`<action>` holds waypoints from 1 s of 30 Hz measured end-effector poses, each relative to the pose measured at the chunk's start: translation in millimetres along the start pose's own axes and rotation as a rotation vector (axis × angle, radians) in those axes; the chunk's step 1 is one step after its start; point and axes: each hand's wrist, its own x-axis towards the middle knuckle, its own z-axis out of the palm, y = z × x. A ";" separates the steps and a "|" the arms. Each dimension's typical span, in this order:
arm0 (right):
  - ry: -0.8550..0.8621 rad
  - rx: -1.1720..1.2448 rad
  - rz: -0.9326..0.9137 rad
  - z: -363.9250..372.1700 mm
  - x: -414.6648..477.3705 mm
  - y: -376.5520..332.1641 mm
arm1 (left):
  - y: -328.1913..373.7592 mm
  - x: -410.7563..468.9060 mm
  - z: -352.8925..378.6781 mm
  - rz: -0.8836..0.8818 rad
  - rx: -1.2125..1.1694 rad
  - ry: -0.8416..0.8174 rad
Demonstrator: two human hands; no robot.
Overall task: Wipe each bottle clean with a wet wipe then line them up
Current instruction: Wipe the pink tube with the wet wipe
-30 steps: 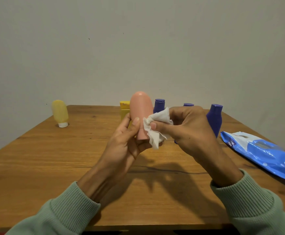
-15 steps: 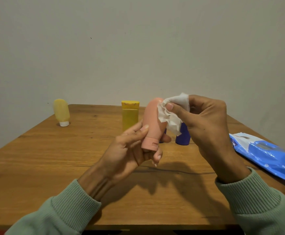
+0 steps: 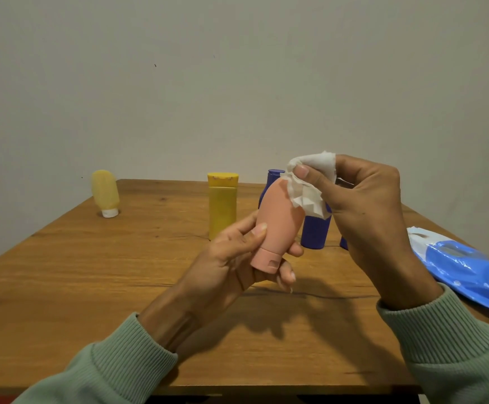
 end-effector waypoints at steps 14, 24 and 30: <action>-0.374 -0.273 0.077 3.0 -5.2 2.1 | 4.7 4.1 -4.0 0.062 -0.178 0.251; -0.045 -0.340 -0.056 -11.8 7.1 1.1 | 2.6 2.2 -2.3 0.060 -0.084 0.206; -0.345 -0.501 -0.056 0.4 -2.5 -0.7 | 2.6 3.3 -3.4 0.096 0.031 0.284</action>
